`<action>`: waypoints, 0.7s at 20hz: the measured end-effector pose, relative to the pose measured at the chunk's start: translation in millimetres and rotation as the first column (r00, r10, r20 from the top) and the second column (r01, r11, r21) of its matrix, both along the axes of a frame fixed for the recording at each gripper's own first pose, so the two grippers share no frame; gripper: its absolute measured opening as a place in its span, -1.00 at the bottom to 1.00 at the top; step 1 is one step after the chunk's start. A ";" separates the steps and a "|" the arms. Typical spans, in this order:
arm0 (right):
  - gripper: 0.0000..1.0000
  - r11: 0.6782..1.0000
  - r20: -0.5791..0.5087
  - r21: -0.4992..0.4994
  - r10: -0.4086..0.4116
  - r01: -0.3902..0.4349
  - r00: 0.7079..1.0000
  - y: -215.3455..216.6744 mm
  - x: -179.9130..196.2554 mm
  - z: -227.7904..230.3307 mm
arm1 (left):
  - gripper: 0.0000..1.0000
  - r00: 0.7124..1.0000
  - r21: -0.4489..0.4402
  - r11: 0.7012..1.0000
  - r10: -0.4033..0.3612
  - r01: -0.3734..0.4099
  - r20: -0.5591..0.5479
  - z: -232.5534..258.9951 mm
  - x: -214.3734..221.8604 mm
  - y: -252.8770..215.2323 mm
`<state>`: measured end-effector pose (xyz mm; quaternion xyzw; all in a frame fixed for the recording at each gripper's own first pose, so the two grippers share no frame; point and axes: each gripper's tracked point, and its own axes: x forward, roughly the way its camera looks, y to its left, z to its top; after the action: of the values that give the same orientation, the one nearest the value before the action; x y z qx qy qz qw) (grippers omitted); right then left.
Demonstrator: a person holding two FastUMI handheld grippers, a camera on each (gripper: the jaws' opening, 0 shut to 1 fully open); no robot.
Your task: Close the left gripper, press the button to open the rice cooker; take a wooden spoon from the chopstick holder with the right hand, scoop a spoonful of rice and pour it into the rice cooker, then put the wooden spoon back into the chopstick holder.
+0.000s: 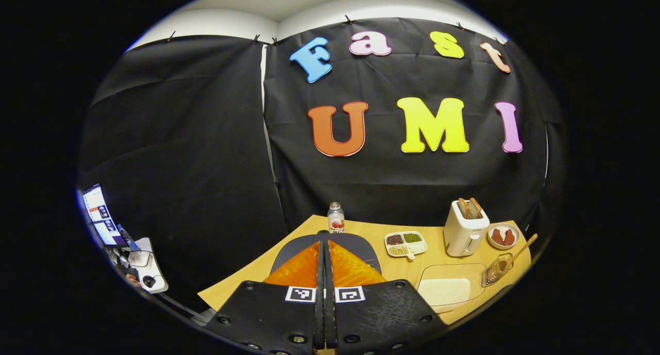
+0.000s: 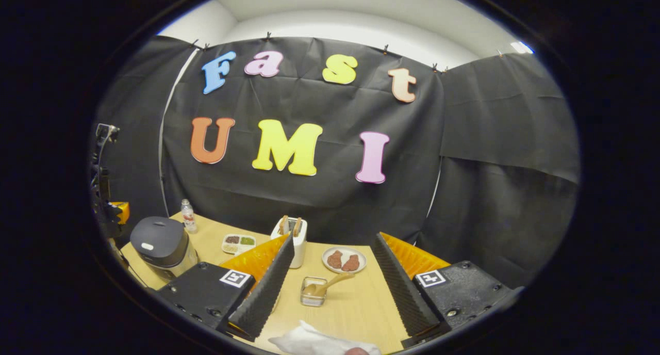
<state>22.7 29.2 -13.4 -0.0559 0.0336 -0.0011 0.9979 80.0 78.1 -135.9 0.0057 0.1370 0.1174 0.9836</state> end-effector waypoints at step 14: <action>1.00 0.999 -0.024 -0.033 -0.012 0.012 1.000 2.9 -0.4 -8.8 | -1.00 0.957 -0.061 0.998 0.003 -0.021 -0.289 -121.1 2.8 8.9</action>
<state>22.4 32.1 -22.2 -0.0719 0.0458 -0.0069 0.9963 82.8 87.1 -257.0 -0.0094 0.2828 0.1169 0.9520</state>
